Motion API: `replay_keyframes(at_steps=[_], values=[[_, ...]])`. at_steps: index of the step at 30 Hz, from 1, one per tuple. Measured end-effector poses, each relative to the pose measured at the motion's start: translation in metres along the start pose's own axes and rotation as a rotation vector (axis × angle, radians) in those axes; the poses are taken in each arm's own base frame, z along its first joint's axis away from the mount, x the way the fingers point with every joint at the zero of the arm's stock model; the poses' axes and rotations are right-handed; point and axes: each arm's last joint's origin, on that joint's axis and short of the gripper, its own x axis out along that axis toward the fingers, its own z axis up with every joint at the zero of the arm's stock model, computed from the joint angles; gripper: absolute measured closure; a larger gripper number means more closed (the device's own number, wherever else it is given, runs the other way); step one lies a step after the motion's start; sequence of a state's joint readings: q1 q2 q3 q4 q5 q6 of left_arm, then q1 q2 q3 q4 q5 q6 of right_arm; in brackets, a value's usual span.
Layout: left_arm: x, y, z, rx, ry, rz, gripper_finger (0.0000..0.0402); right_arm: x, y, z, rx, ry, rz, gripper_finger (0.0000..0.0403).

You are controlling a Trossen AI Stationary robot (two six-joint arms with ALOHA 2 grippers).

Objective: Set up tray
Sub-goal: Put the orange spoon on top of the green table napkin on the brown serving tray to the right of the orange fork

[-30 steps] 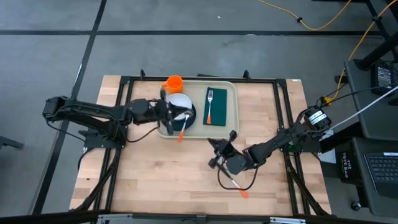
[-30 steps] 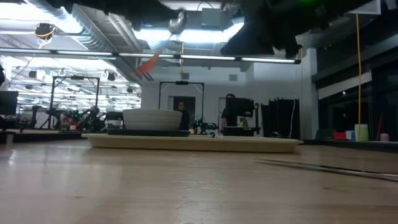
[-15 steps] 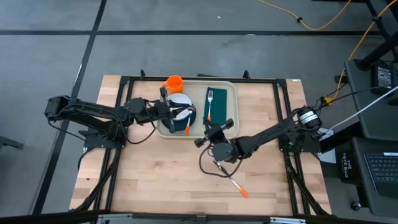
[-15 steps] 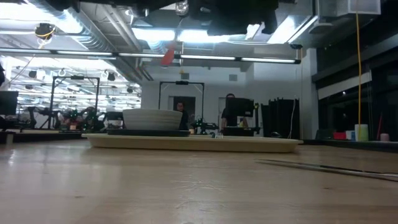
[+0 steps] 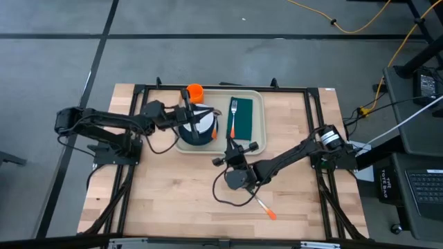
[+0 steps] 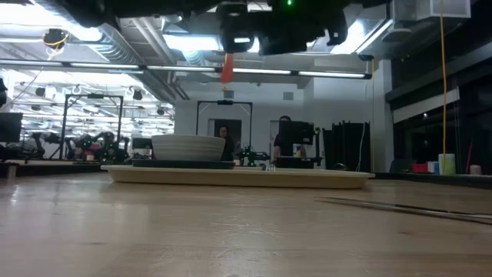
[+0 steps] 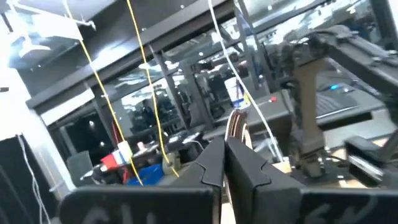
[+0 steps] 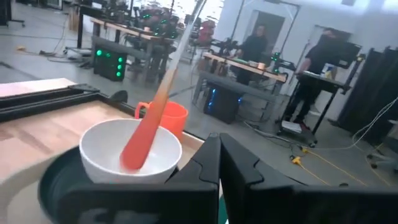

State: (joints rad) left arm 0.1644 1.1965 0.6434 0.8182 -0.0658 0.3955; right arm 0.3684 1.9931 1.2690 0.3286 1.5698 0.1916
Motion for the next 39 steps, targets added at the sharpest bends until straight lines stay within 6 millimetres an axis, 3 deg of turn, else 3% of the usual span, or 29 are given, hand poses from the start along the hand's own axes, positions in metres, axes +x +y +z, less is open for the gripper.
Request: replay_keyframes(at_steps=[12,18,30,39], values=[[0.000,0.016,-0.006,0.007,-0.044,-0.105,0.0400,0.029,-0.003,0.006,0.109,0.019,-0.026,0.0378],[0.000,0.018,-0.007,0.013,-0.047,-0.112,0.0399,0.039,0.000,0.009,0.114,0.039,0.088,0.0349],[0.000,0.019,-0.005,0.040,-0.069,-0.103,0.0399,0.051,-0.002,0.029,0.126,-0.013,0.129,0.0269],[0.000,0.019,-0.005,0.043,-0.071,-0.098,0.0399,0.067,-0.001,0.029,0.154,-0.024,0.243,0.0249]])
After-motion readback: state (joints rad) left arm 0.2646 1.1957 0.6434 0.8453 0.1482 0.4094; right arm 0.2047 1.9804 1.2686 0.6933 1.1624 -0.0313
